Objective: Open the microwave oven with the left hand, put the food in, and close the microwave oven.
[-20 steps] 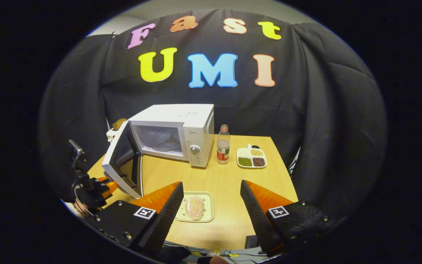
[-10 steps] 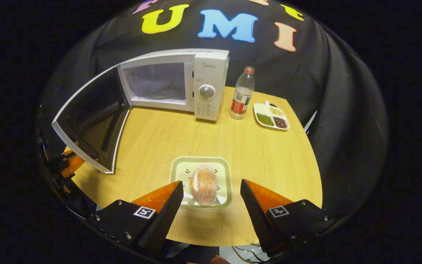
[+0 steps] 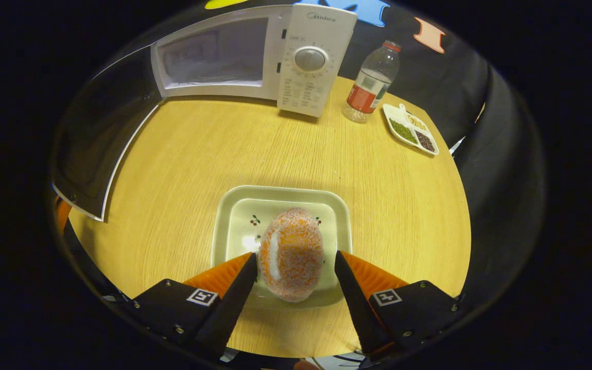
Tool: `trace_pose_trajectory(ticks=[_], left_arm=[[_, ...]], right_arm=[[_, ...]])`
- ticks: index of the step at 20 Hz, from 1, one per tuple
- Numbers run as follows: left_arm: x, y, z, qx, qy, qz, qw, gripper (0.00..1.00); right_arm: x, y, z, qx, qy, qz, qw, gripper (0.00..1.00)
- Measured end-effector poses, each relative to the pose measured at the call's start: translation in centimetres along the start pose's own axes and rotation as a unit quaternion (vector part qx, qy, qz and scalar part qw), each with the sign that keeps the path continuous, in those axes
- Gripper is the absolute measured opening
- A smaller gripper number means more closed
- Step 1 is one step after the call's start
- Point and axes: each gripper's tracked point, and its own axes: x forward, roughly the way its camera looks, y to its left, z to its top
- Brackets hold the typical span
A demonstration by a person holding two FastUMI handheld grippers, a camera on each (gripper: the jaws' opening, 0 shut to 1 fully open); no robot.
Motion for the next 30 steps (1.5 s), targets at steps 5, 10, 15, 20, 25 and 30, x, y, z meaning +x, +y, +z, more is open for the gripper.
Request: trace_pose_trajectory(ticks=[5,10,15,20,25,30], left_arm=[[-3.2,1.6,-0.4,-0.004,-0.011,0.036,0.999,0.63],[-5.8,1.8,0.4,-0.026,-0.023,0.045,0.998,0.68],[-6.9,1.2,2.3,-0.082,-0.034,0.022,0.996,0.68],[-7.8,1.1,5.8,-0.056,-0.067,0.015,0.996,0.69],[-8.3,-0.1,7.7,-0.04,-0.083,-0.002,0.996,0.68],[-8.5,0.2,8.8,-0.026,-0.098,-0.004,0.995,0.68]], right_arm=[[0.8,0.4,-0.1,0.033,0.021,0.007,0.999,0.83],[0.4,0.6,-0.2,0.027,0.018,0.011,0.999,0.71],[-2.0,2.4,1.4,0.065,-0.018,0.041,0.997,0.62],[-5.6,6.7,6.8,0.189,-0.07,0.134,0.97,0.61],[-8.2,11.1,11.7,0.223,-0.109,0.179,0.952,0.61],[-7.9,15.1,15.4,0.272,-0.111,0.201,0.935,0.61]])
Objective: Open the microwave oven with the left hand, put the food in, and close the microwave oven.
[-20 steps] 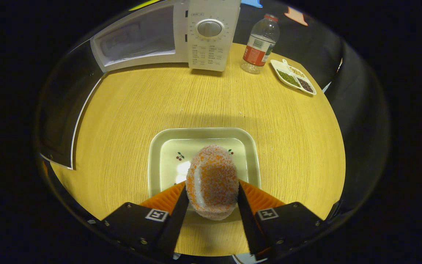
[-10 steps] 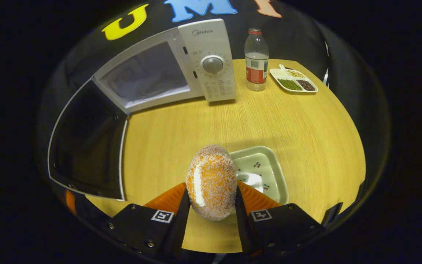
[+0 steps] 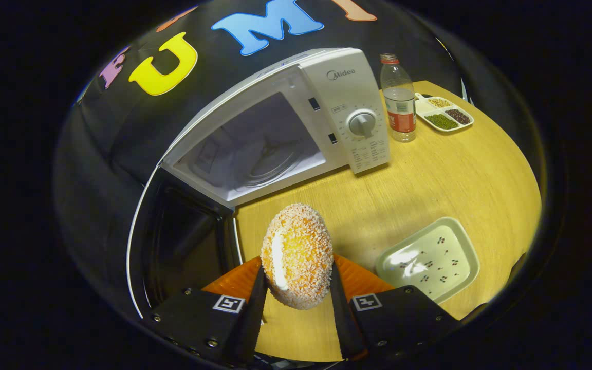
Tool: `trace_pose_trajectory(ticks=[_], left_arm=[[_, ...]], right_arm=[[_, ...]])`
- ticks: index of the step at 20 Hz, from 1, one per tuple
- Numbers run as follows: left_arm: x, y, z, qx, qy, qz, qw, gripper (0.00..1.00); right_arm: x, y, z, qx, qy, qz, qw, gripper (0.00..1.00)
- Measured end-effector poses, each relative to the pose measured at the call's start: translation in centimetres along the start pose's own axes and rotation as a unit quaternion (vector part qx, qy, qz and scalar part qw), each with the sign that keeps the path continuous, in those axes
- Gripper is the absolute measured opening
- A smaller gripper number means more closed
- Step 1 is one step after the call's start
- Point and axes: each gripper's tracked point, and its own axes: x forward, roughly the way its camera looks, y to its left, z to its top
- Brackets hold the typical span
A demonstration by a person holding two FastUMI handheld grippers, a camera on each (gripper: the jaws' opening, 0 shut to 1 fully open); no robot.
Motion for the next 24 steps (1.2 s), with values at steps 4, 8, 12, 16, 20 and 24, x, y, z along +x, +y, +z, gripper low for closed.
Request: trace_pose_trajectory(ticks=[4,8,12,16,20,24], left_arm=[[0.5,0.8,-0.3,-0.009,0.003,0.001,1.0,0.67],[0.4,1.7,-0.7,-0.025,0.007,0.008,1.0,0.67],[1.3,2.7,-0.8,-0.039,0.013,0.012,0.999,0.67],[1.7,3.8,-1.6,-0.051,0.022,0.026,0.998,0.67],[2.4,3.8,-1.9,-0.062,0.033,0.028,0.997,0.68],[3.0,3.9,-2.0,-0.068,0.042,0.029,0.996,0.69]], right_arm=[[3.8,3.9,0.8,0.044,-0.004,0.022,0.999,0.61],[7.6,6.8,3.2,0.108,-0.035,0.046,0.992,0.61],[10.8,8.3,5.6,0.143,-0.085,0.075,0.983,0.64],[13.2,9.5,6.4,0.178,-0.094,0.084,0.976,0.64],[15.7,10.7,7.8,0.188,-0.117,0.09,0.971,0.64],[18.0,12.1,10.1,0.225,-0.151,0.113,0.956,0.64]])
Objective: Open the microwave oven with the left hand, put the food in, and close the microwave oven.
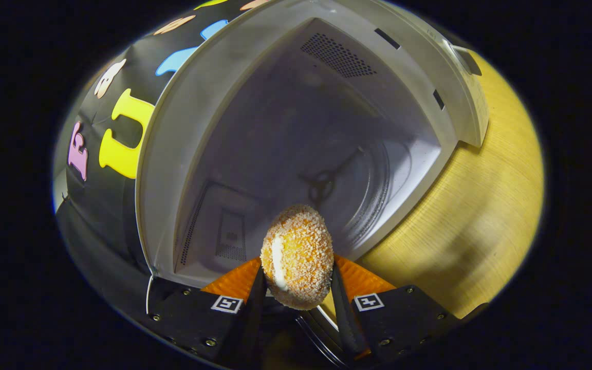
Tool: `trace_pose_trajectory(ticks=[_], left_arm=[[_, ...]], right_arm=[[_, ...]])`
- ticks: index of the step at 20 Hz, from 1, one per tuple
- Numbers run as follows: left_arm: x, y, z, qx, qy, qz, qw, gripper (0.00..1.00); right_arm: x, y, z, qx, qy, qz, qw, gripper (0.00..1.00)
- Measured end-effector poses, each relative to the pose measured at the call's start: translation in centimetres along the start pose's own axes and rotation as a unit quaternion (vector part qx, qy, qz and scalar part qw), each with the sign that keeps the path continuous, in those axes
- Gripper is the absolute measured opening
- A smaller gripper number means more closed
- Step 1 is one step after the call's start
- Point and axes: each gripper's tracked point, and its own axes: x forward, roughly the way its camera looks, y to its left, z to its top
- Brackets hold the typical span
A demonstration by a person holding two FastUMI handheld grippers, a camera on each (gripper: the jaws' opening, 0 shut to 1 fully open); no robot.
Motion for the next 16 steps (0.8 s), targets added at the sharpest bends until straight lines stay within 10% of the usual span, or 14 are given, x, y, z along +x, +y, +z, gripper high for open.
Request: trace_pose_trajectory(ticks=[16], left_arm=[[0.2,0.2,-1.4,-0.005,0.025,0.002,1.0,0.68]], right_arm=[[6.0,0.6,2.9,0.106,-0.071,0.036,0.991,0.82]])
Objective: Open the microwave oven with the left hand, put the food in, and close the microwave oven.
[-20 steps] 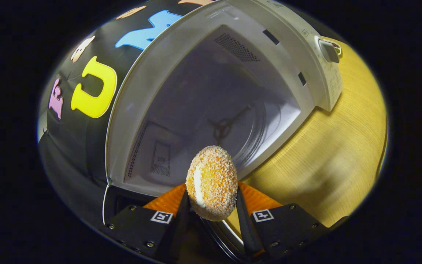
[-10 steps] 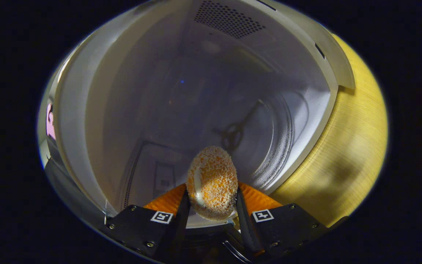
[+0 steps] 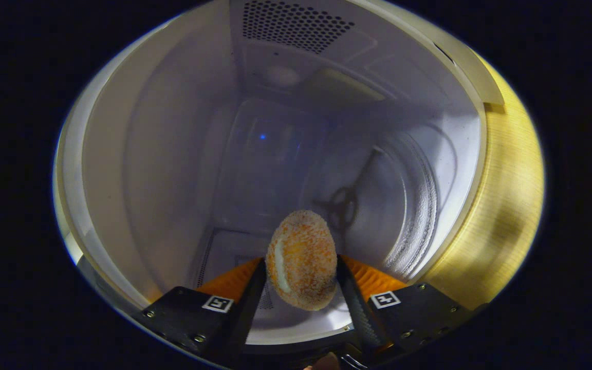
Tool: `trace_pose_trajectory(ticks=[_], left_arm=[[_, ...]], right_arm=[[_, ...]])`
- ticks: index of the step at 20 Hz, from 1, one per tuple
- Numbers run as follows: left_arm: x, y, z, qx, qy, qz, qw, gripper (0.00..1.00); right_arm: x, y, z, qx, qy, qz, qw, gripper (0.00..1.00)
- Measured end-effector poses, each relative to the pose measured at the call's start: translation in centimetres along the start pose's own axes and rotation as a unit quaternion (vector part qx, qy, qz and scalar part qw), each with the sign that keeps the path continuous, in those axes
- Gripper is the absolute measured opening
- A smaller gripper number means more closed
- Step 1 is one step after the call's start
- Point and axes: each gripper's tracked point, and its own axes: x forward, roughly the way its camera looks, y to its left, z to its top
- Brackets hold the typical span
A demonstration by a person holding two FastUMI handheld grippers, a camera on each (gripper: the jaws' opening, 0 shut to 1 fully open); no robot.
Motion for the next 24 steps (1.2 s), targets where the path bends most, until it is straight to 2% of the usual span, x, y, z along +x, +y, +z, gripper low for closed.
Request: trace_pose_trajectory(ticks=[1,4,5,6,7,9,11,13,14,16,17,23,24], left_arm=[[-0.4,-0.1,0.1,0.002,-0.001,0.0,1.0,0.68],[-0.1,-1.2,0.4,0.002,0.001,-0.007,1.0,0.68],[0.2,-1.5,0.8,0.006,-0.002,-0.009,1.0,0.67],[0.5,-1.8,1.3,0.009,-0.005,-0.012,1.0,0.7],[0.5,-1.8,1.5,0.01,-0.006,-0.014,1.0,0.7],[0.6,-1.8,1.2,0.009,-0.004,-0.014,1.0,0.78],[0.4,-1.7,1.0,0.009,-0.005,-0.014,1.0,0.67],[0.1,-1.9,0.9,0.019,-0.008,-0.013,1.0,0.67],[-0.1,-1.9,0.9,0.024,-0.01,-0.014,1.0,0.78],[-0.3,-2.2,0.7,0.03,-0.01,-0.018,0.999,0.78],[-0.5,-2.2,0.3,0.033,-0.01,-0.018,0.999,0.72],[-0.9,-3.6,-0.1,0.046,-0.012,-0.025,0.999,0.78],[-0.9,-4.2,-0.1,0.046,-0.012,-0.03,0.998,0.72]], right_arm=[[-0.4,-0.1,-0.1,0.001,0.004,-0.012,1.0,0.9],[-1.6,0.1,-0.2,-0.025,0.02,-0.021,0.999,0.93],[-2.2,-0.1,-0.4,-0.038,0.03,-0.027,0.998,0.9],[-2.9,0.0,-0.5,-0.041,0.041,-0.022,0.998,0.97],[-3.4,0.0,-0.6,-0.045,0.05,-0.022,0.998,0.97],[-4.4,0.1,-0.1,-0.064,0.051,-0.016,0.997,0.97],[-5.8,0.6,0.2,-0.08,0.063,-0.01,0.995,0.96],[-7.2,0.7,0.7,-0.088,0.072,-0.005,0.994,0.97],[-7.8,0.6,1.2,-0.096,0.07,-0.004,0.993,0.97],[-9.2,0.7,2.1,-0.108,0.072,0.001,0.992,0.97],[-9.9,0.7,2.4,-0.111,0.076,0.003,0.991,0.97],[-15.4,0.3,5.0,-0.169,0.099,0.017,0.98,0.97],[-16.6,0.0,5.7,-0.181,0.099,0.018,0.978,0.97]])
